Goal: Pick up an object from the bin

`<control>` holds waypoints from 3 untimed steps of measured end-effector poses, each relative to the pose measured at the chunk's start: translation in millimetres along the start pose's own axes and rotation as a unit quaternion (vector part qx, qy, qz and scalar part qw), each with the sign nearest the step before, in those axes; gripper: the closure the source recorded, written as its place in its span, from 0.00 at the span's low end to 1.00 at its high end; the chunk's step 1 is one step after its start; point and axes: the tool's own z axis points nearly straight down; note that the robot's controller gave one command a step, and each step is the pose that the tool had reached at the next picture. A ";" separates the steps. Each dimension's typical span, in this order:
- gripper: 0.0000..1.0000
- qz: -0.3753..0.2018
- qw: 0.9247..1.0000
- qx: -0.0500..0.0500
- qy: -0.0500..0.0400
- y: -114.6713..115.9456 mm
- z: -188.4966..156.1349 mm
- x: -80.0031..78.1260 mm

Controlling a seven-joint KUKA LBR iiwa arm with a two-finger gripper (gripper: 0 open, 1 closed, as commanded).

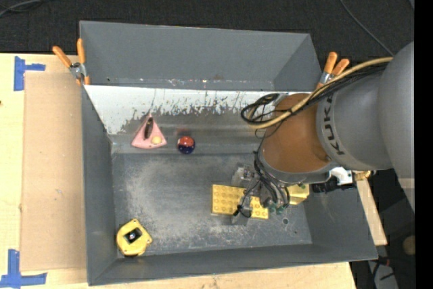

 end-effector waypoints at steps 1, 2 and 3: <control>1.00 0.000 1.000 0.000 0.000 0.0 -0.2 0.0; 1.00 0.000 1.000 0.000 0.002 -0.6 -21.9 1.4; 1.00 0.000 1.000 0.000 0.003 -0.8 -54.7 1.8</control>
Offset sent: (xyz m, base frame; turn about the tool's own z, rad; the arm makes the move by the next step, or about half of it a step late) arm -0.0001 0.0000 0.0338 -0.0002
